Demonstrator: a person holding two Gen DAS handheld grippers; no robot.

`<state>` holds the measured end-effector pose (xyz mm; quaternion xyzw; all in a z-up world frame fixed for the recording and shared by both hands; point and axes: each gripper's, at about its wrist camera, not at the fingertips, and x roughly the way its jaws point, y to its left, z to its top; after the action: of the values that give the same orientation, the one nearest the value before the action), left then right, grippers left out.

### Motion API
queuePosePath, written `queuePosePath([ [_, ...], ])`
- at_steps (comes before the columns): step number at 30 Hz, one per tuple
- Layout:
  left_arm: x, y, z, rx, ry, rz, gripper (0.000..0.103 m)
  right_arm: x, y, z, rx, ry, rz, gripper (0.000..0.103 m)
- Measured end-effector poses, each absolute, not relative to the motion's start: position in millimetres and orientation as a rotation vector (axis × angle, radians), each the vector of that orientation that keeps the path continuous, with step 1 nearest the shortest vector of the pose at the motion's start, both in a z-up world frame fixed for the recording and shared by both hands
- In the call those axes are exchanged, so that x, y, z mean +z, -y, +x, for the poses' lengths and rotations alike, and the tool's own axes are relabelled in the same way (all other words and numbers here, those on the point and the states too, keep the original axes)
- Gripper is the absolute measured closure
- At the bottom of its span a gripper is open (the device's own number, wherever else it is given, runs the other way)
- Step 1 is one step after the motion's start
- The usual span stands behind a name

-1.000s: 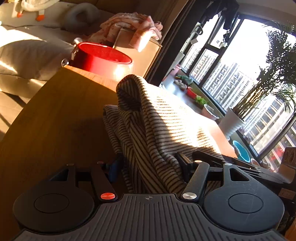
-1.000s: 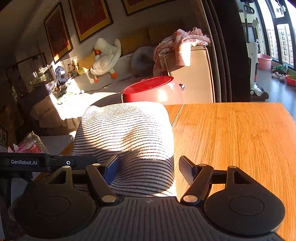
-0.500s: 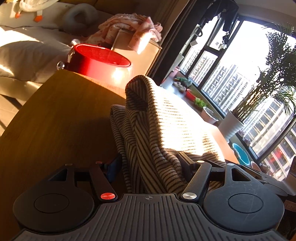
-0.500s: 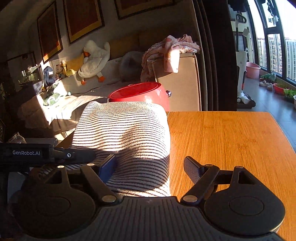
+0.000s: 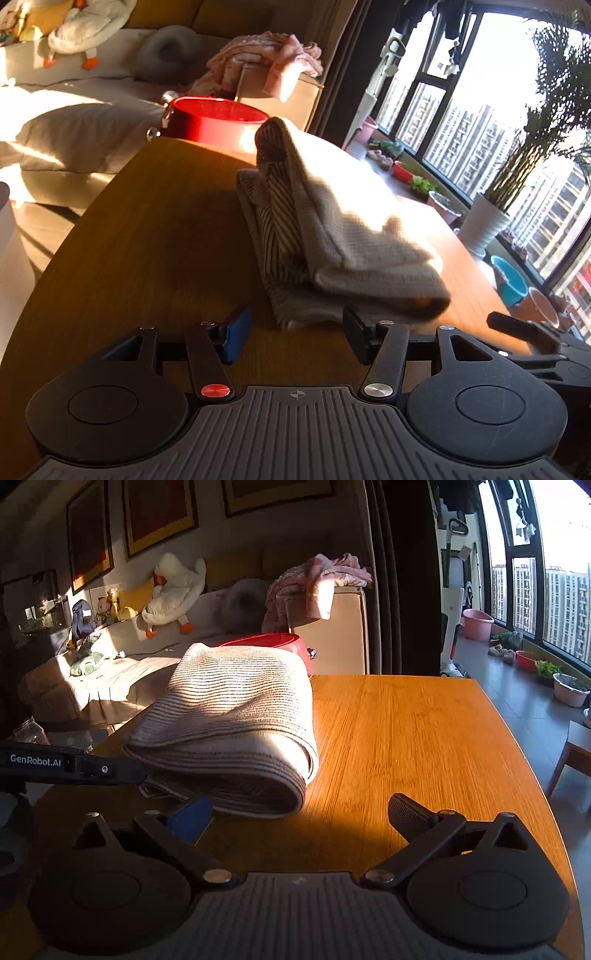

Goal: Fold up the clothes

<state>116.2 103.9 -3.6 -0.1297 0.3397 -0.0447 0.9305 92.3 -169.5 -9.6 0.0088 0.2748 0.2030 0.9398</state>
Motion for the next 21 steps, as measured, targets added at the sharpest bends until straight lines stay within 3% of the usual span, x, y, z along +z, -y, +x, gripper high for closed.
queuePosePath([
  [2,-9.1,-91.1,91.2,-0.048,-0.711,-0.242,0.011,-10.5,176.0,66.4,0.388,-0.579,0.029,0.000],
  [6,-13.5,-69.2,53.5,0.014,-0.722,-0.199,0.002,-15.1,187.8,33.9,0.361,-0.655,0.071,0.000],
  [12,-23.6,-35.4,30.5,0.123,-0.721,-0.036,0.000,-21.6,185.5,19.5,0.217,-0.735,-0.008,0.000],
  [21,-21.5,-36.6,28.6,0.154,-0.720,-0.057,0.000,-25.5,181.3,23.5,0.169,-0.740,-0.056,0.000],
])
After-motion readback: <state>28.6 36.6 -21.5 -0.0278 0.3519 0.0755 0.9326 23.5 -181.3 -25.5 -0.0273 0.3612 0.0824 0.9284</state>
